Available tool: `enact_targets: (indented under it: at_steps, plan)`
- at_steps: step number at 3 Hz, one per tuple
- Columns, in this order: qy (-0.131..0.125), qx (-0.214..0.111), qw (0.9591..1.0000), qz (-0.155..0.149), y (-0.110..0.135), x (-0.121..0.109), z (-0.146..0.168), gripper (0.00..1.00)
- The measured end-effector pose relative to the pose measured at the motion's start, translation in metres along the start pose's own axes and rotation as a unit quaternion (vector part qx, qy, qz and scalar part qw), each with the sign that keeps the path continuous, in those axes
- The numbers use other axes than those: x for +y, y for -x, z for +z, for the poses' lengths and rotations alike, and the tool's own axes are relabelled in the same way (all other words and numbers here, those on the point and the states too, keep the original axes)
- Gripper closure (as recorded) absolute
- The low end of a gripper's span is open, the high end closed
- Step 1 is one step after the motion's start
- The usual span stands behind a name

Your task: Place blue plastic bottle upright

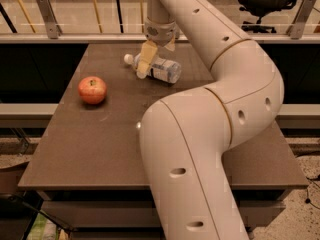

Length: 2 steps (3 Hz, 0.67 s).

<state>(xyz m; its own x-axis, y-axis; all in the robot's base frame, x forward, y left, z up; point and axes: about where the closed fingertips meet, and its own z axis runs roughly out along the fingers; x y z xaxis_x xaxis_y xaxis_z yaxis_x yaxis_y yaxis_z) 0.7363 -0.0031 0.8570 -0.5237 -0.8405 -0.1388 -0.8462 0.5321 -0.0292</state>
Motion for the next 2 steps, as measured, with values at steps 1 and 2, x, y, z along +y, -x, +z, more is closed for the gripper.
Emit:
enact_targets:
  at_steps: [1,2]
  plan:
    - [0.003,0.003,1.0,-0.005,0.0061,-0.0013,0.0089,0.0]
    - [0.001,0.009,0.9999,-0.008,0.0113,-0.0015,0.0141,0.0]
